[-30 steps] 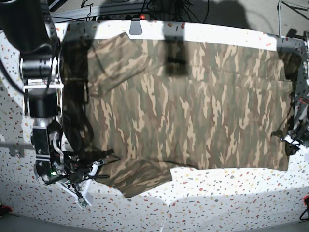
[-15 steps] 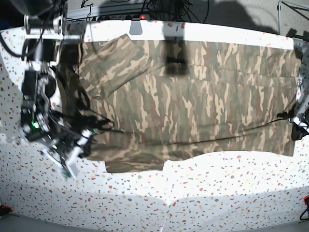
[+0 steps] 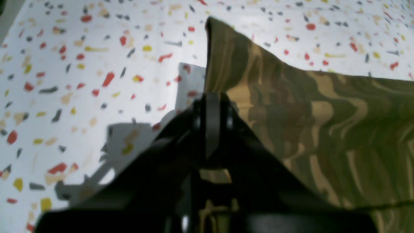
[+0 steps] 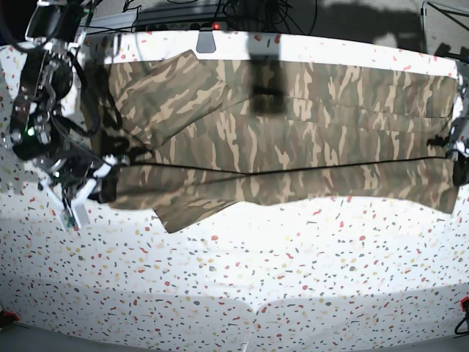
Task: Fold the T-shirt properly
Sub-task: 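Lift the hem and fold it over toward the collar with both grippers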
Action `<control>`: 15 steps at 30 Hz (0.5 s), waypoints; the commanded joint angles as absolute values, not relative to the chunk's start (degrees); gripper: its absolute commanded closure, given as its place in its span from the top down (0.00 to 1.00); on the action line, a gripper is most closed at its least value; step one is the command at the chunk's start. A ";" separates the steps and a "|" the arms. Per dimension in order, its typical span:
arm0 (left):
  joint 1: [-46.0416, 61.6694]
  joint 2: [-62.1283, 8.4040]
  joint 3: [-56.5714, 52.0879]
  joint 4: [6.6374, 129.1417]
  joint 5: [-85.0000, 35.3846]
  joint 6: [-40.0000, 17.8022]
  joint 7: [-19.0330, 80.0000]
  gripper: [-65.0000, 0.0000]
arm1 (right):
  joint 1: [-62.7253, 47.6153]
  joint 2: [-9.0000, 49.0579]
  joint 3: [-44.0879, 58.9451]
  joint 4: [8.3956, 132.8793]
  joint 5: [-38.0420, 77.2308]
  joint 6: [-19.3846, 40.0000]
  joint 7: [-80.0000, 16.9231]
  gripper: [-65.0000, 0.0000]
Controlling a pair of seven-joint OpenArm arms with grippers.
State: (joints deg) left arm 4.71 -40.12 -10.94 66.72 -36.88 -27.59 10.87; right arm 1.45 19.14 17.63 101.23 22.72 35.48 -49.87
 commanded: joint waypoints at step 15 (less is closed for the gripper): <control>12.56 -34.57 -20.53 71.59 -33.52 -28.12 12.47 0.00 | -9.47 19.84 25.93 109.54 23.24 35.66 -48.42 0.00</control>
State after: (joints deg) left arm 13.04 -33.06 -19.81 70.67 -32.93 -28.49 13.76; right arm -9.96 18.90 25.32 108.42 23.31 35.66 -49.60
